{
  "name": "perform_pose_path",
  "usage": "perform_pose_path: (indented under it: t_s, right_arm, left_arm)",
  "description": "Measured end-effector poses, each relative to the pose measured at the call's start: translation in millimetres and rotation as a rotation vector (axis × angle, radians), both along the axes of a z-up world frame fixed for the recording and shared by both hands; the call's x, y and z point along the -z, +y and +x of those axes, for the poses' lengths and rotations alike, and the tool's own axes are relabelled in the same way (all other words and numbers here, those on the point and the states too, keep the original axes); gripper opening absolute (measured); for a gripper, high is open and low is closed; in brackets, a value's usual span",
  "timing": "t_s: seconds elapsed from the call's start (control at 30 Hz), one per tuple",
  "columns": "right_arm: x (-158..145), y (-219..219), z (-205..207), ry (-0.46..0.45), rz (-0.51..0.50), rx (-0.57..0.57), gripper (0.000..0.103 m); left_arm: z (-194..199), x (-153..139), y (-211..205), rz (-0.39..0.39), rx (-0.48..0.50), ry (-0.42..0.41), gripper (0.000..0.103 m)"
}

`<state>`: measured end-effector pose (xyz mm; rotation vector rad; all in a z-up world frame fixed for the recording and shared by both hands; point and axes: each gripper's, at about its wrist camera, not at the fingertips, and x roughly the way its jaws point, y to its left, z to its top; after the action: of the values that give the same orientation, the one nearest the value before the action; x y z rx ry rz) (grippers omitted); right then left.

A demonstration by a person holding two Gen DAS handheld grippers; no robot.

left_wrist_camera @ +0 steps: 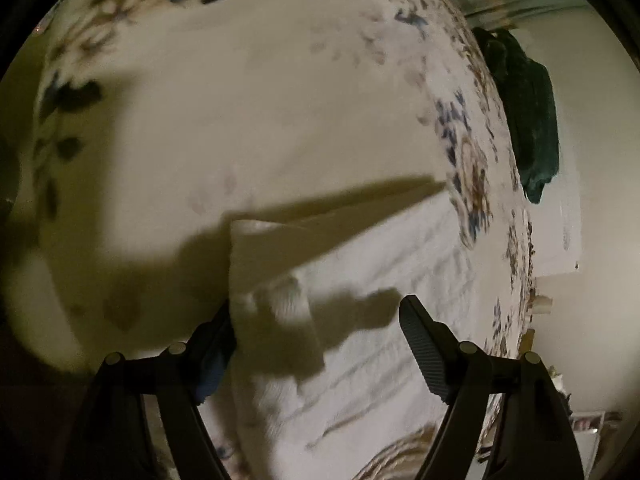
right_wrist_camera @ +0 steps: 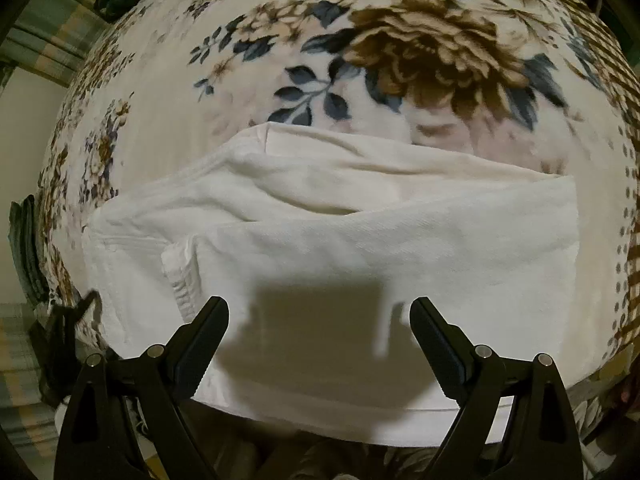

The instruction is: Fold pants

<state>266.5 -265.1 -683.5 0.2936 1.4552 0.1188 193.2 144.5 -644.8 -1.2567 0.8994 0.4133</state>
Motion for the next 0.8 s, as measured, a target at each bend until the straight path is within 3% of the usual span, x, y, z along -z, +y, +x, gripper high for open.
perform_pose_path:
  t_s: [0.1, 0.13, 0.17, 0.27, 0.37, 0.43, 0.57, 0.67, 0.8]
  right_arm:
    - [1.3, -0.5, 0.9, 0.002, 0.012, 0.009, 0.094]
    - [0.8, -2.2, 0.9, 0.0, 0.014, 0.014, 0.094]
    - [0.3, -3.3, 0.4, -0.004, 0.016, 0.019, 0.094]
    - [-0.8, -9.3, -1.3, -0.01, 0.021, 0.026, 0.094]
    - [-1.7, -21.5, -6.6, -0.014, 0.022, 0.037, 0.094]
    - [-3.1, -34.0, -11.6, -0.016, 0.03, 0.059, 0.094]
    - [-9.7, -70.4, -24.3, -0.016, 0.055, 0.132, 0.094]
    - [-18.3, -102.4, -35.7, -0.026, 0.06, 0.185, 0.094]
    - [-32.4, -151.9, -56.4, -0.044, 0.044, 0.252, 0.094]
  left_arm:
    - [4.8, 2.2, -1.1, 0.016, -0.034, -0.024, 0.074]
    - [4.3, 1.2, -2.8, 0.028, -0.031, -0.029, 0.049]
    - [2.7, -1.1, -3.8, 0.027, -0.028, -0.045, 0.038]
    - [1.5, -24.5, -13.1, 0.087, -0.002, -0.088, 0.033]
    - [2.7, -73.4, -33.4, 0.179, 0.069, -0.156, 0.032]
    - [4.1, -113.6, -56.1, 0.248, 0.151, -0.212, 0.031]
    - [6.8, -189.6, -135.2, 0.373, 0.415, -0.318, 0.031]
    - [7.0, -212.5, -206.3, 0.422, 0.61, -0.358, 0.031]
    - [6.9, -200.2, -299.0, 0.415, 0.836, -0.371, 0.03]
